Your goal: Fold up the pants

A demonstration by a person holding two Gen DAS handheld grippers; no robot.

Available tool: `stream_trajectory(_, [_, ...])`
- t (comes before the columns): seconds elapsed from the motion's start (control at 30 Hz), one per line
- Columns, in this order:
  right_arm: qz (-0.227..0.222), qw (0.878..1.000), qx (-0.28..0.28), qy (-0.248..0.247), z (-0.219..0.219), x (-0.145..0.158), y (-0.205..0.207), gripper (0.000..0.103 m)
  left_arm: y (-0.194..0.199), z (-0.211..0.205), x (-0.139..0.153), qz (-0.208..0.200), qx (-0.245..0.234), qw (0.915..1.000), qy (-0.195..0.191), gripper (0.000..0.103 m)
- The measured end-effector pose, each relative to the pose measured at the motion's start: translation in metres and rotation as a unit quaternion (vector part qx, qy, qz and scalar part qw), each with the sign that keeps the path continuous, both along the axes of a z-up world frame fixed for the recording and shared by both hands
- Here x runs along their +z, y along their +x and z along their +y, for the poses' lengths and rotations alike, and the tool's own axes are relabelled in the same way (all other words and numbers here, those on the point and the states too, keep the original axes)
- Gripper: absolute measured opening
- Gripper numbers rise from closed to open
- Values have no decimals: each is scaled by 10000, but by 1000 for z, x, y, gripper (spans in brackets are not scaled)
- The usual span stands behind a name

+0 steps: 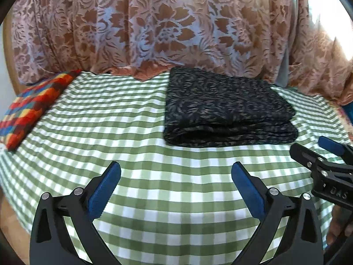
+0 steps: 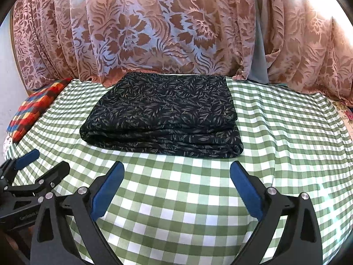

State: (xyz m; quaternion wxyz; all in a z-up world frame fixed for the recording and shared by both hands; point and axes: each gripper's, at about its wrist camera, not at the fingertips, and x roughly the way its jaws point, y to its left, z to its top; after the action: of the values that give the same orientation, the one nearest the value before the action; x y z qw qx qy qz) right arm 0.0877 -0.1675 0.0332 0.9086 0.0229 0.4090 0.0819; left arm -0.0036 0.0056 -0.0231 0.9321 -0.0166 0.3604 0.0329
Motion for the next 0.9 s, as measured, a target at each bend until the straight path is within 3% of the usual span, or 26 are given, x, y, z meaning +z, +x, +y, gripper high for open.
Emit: stream_trajectory(0.9, [137, 9999, 42, 72, 3, -8, -13, 98, -13, 7, 3, -118, 161, 9997, -165, 99])
